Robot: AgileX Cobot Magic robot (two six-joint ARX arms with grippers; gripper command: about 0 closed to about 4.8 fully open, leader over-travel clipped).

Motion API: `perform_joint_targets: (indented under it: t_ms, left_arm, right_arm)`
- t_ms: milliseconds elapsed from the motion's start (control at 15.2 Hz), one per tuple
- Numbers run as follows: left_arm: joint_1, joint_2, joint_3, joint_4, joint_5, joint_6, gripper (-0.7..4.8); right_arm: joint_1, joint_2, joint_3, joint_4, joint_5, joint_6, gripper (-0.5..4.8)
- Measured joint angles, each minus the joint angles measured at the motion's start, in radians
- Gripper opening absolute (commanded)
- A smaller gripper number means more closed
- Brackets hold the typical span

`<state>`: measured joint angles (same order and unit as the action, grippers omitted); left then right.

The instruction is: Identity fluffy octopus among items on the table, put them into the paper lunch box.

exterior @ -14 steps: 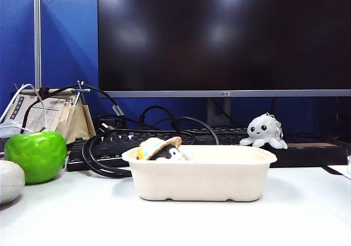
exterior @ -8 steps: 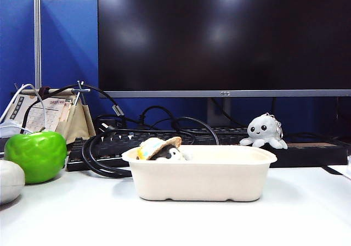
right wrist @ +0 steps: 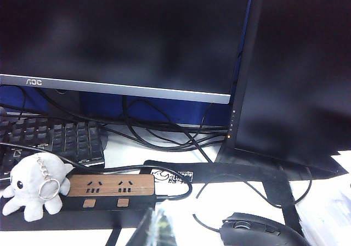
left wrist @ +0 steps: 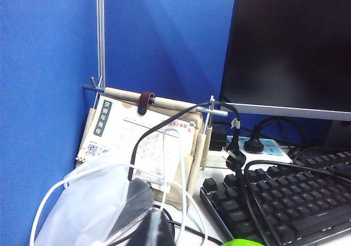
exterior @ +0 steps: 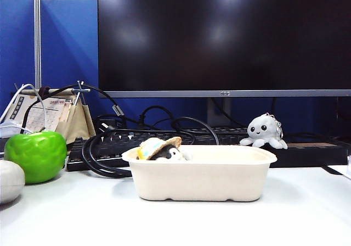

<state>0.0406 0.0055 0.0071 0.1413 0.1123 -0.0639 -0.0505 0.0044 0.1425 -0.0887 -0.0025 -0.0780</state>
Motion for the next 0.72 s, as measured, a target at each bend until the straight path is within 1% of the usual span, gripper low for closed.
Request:
perform_joint_targets:
  t_ms: [263, 329, 395, 460, 526, 724]
  left_arm:
    - [0.0, 0.0, 0.0, 0.002, 0.0, 0.0, -0.03]
    - [0.0, 0.0, 0.0, 0.012, 0.002, -0.001, -0.03]
    - [0.0, 0.0, 0.0, 0.024, 0.014, -0.012, -0.03]
    - [0.0, 0.0, 0.0, 0.031, 0.02, -0.032, -0.03]
    - [0.0, 0.0, 0.0, 0.051, 0.035, -0.056, -0.03]
    - [0.0, 0.0, 0.0, 0.064, 0.109, -0.087, -0.03]
  right_arm:
    - [0.0, 0.0, 0.0, 0.002, 0.0, 0.003, -0.06]
    - [0.0, 0.0, 0.0, 0.006, -0.011, 0.039, -0.06]
    - [0.0, 0.0, 0.0, 0.016, -0.044, 0.094, -0.06]
    - [0.0, 0.0, 0.0, 0.023, -0.094, 0.141, -0.06]
    - [0.0, 0.0, 0.0, 0.026, -0.146, 0.155, -0.06]
    - [0.0, 0.0, 0.0, 0.047, -0.378, 0.161, -0.06]
